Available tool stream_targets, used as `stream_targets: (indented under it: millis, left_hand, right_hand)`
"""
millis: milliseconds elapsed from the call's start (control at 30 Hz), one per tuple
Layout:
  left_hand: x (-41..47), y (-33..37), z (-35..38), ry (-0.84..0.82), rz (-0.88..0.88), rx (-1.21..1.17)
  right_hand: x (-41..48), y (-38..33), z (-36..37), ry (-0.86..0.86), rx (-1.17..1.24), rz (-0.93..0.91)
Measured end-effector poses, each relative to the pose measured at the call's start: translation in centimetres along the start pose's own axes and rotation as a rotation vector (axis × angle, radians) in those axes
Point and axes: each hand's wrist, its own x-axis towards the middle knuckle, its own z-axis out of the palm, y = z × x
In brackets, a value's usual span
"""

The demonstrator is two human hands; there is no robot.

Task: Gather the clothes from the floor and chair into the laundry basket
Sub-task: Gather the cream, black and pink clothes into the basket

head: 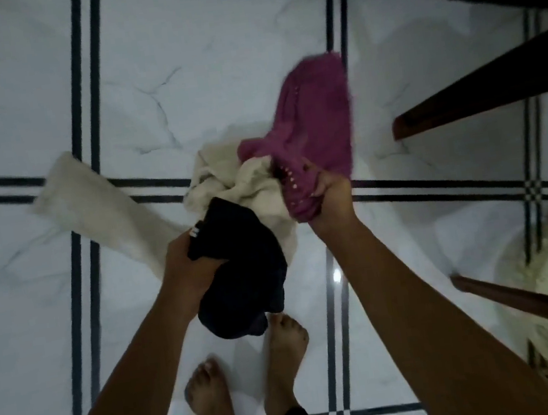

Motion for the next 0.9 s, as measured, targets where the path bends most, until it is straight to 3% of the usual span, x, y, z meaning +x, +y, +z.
stream_targets:
  millis: [67,167,300,400,500,600,700,800,900]
  left_hand:
    - [-2.7,5.3,0.5,-0.103,0.075,0.049]
    - [-8.1,14.0,1.8,-0.322,0.242,0.227]
    - [-19.2,24.5,4.2,-0.576,0.393,0.400]
    - [-29.3,30.7,6.6,-0.703,0.612,0.541]
    - [-38.3,34.1,9.2,-0.753,0.869,0.595]
    - [-46.1,35.1,12.2,-0.762,0.983,0.516]
    - [-51.9,34.6,15.0,-0.844,0.846,0.404]
    - [-56.0,32.7,17.4,-0.922,0.648,0.505]
    - [-60.7,29.5,22.3,-1.144,0.527,0.544]
  right_hand:
    - [-7.4,-2.3,0.9,-0.241,-0.032,0.016]
    - [-17.4,-6.5,2.0,-0.413,-0.376,-0.052]
    - [-29.8,-12.6,2.3,-0.410,-0.797,-0.264]
    - [-40.5,-14.7,1.9,-0.248,-0.939,-0.295]
    - [-52.3,-15.4,0.1,-0.043,-0.814,-0.519]
    - [-61.6,-14.6,-1.8,0.252,-0.578,-0.741]
    - [-69.5,-13.4,-5.3,0.568,-0.407,-0.927]
    - [-77.1,-13.0,-10.1,0.828,-0.298,-1.035]
    - [-83.9,-13.0,-15.1,0.990,-0.171,-1.130]
